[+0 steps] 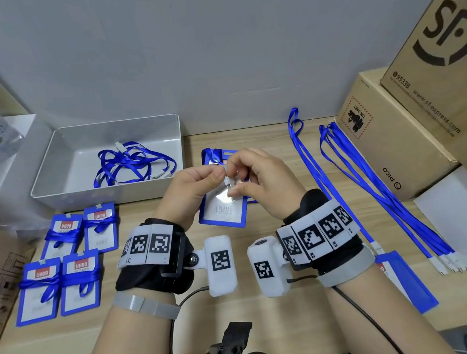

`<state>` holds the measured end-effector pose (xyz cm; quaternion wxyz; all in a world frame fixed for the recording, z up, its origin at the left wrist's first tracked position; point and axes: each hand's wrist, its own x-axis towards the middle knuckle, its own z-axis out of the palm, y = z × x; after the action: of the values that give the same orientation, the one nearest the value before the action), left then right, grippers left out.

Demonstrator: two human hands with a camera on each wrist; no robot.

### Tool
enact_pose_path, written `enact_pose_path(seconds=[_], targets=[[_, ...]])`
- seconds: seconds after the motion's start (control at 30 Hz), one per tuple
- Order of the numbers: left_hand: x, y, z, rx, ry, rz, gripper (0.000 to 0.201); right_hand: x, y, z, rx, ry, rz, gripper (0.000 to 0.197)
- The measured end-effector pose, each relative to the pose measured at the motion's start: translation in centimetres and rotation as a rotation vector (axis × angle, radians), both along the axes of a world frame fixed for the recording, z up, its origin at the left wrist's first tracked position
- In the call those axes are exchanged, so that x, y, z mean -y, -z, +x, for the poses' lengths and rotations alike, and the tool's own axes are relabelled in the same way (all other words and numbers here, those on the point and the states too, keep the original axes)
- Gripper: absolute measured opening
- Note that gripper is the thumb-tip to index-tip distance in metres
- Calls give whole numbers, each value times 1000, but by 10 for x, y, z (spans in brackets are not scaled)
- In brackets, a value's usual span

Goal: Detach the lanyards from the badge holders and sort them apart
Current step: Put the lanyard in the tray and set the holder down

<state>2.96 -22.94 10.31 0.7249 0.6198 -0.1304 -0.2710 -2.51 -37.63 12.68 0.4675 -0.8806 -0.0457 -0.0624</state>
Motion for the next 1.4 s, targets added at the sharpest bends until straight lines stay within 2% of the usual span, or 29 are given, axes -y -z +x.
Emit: enact_pose_path(seconds=[0.1,0.23,0.33,0.43,0.53,0.6,0.67,0.77,0.9,0.97,1.03,1.07,1.13,1.2,1.3,1.4], targets=[[0,2,2,-41,-24,-35,29,-2,3,0,10,14,24,40],[-3,4,4,-49,-44,-48,22,-6,6,-4,-18,-1,117,38],[-5,8,5,-8,-39,-4,16,-7,5,-6,37,39,137,21],[-7,12,7,78,89,126,11,-3,3,-4,102,84,125,2],[-7,14,8,128,249,228,15,1,1,-1,62,-34,-98,35],[-7,16,9,106,319,223,24,1,0,-2,-24,-105,-224,48],[-7,15,10,77,335,215,21,0,3,-4,-79,-117,-229,55],[-11,14,12,37,371,227,19,-3,6,-4,-56,-93,-238,43],[-14,12,13,52,456,210,22,0,9,0,-50,-29,-346,24],[-14,12,14,79,449,213,43,2,12,0,-45,-9,-359,17],[-15,15,15,86,401,244,57,2,14,0,-51,8,-350,14],[-15,16,15,72,368,252,56,2,16,0,-54,30,-324,14],[-16,18,14,63,296,235,35,5,18,0,-18,119,-174,16],[-19,19,13,130,244,253,18,10,20,1,38,251,-1,14],[-27,24,15,163,210,238,25,21,20,3,24,472,161,14],[-30,25,15,116,203,180,38,26,17,3,-7,615,307,20]])
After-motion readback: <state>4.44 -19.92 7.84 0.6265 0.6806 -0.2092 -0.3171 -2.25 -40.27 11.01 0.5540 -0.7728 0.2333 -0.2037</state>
